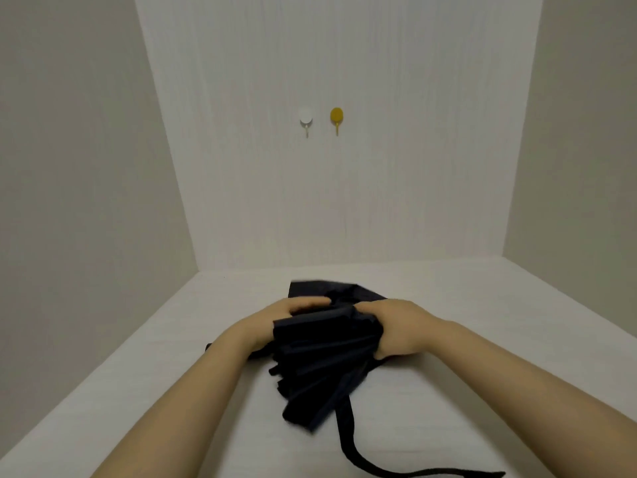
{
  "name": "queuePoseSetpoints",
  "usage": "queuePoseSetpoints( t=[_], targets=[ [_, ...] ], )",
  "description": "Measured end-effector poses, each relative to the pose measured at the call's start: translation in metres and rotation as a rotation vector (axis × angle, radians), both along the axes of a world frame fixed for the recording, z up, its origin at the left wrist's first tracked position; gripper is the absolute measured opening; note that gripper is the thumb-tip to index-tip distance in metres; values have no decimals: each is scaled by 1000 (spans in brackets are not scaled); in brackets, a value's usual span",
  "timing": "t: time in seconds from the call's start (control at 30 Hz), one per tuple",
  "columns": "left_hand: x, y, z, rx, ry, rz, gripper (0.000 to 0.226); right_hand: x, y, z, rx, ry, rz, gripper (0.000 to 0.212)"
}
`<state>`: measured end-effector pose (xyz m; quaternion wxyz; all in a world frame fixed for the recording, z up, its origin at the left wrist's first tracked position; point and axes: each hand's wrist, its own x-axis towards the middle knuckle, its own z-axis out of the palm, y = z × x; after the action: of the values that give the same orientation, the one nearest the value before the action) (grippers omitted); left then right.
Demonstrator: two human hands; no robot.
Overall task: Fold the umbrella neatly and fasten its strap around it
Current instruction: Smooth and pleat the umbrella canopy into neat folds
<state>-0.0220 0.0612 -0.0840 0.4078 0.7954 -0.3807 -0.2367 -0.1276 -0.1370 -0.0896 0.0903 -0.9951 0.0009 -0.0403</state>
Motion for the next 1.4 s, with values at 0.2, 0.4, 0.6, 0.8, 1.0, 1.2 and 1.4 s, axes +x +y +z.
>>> queuePoseSetpoints(
  t=[0.2, 0.4, 0.6, 0.8, 1.0, 1.2, 1.4],
  targets=[
    [-10, 18, 23, -519, 110, 435, 23, 21, 1, 11, 357, 39, -224, 13],
    [-69, 33, 33, -307, -1002, 19, 40, 46, -1, 15, 471, 132, -354, 14],
    [-64, 19, -7, 534, -1048, -131, 109, 40, -1, 23, 529, 386, -306, 20],
    [-47, -1, 0, 261, -926, -41, 55, 28, -4, 27, 526, 547, -224, 19],
    [-25, -14, 13, 140, -578, 104, 25, 4, -14, 48, 411, 209, -252, 37],
    [-1, -35, 13, 94, -279, 259, 16, -31, 0, 35, 385, 150, 52, 62],
    [-3, -30, -9, -248, 79, 402, 23, -7, -7, -2, 171, -105, -282, 45]
  ],
)
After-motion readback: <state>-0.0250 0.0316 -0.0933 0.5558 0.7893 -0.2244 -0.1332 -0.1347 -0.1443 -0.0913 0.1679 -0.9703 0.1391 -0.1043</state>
